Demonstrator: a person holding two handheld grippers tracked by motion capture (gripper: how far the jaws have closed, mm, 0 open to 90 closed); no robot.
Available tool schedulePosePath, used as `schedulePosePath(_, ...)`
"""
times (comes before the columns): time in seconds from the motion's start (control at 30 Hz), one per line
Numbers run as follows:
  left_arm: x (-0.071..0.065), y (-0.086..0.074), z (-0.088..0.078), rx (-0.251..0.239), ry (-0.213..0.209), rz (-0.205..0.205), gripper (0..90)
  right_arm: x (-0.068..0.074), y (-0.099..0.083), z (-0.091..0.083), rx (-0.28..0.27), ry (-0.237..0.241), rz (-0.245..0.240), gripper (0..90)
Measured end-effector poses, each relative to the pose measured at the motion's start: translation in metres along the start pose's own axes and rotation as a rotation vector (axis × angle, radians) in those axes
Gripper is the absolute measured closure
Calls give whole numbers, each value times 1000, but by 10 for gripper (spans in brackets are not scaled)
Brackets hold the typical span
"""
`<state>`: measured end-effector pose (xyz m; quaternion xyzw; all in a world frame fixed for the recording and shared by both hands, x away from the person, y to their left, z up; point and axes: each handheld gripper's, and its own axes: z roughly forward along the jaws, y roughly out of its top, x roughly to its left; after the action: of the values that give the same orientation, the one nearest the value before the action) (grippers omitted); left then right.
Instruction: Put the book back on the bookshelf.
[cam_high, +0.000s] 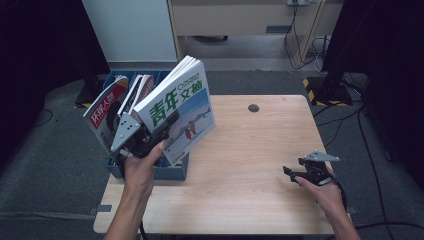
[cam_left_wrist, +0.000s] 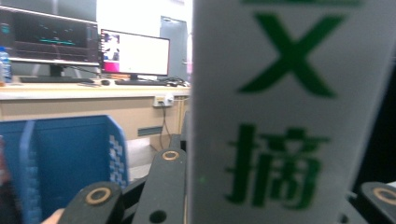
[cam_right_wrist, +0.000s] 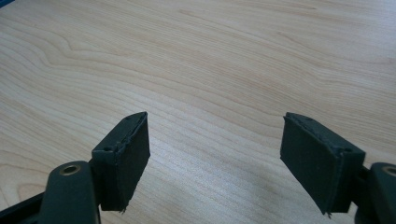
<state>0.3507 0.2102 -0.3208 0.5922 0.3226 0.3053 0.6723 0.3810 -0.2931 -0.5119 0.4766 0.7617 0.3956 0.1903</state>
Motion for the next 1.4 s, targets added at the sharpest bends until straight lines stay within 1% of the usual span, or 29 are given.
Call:
schedulePosePath(0.07, 4, 4, -5, 0, 10, 10, 736, 0, 0, 0, -1, 0, -8, 243)
schedulePosePath(0.13, 7, 6, -10, -4, 19, 7, 736, 1, 1, 0, -3, 1, -4, 244)
schedulePosePath(0.17, 7, 6, -10, -4, 19, 7, 736, 1, 1, 0, -2, 1, -9, 244)
schedulePosePath(0.2, 9, 7, -13, 1, 26, 9, 736, 1, 1, 0, -1, 1, -11, 244)
schedulePosePath(0.3, 12, 8, -19, 5, 36, 19, 736, 1, 1, 0, -4, 3, -7, 244)
schedulePosePath(0.4, 15, 8, -24, 3, 44, 17, 736, 0, 1, -1, -8, 3, -9, 246)
schedulePosePath(0.63, 19, 9, -31, 11, 62, 23, 736, 0, 2, -2, -13, 1, 0, 247)
schedulePosePath(0.7, 19, 10, -33, 7, 63, 30, 736, -1, 2, -2, -11, 0, -5, 247)
schedulePosePath(0.77, 19, 11, -36, 2, 71, 27, 736, -1, 2, -3, -13, -3, -6, 247)
schedulePosePath(1.07, 24, 13, -52, 7, 91, 36, 736, -2, 2, -3, -13, -11, -3, 248)
schedulePosePath(1.3, 31, 17, -62, 5, 119, 33, 736, -1, 2, -2, -5, -9, -4, 249)
schedulePosePath(1.4, 33, 18, -63, 10, 136, 39, 736, -1, 1, -2, -8, -11, -10, 250)
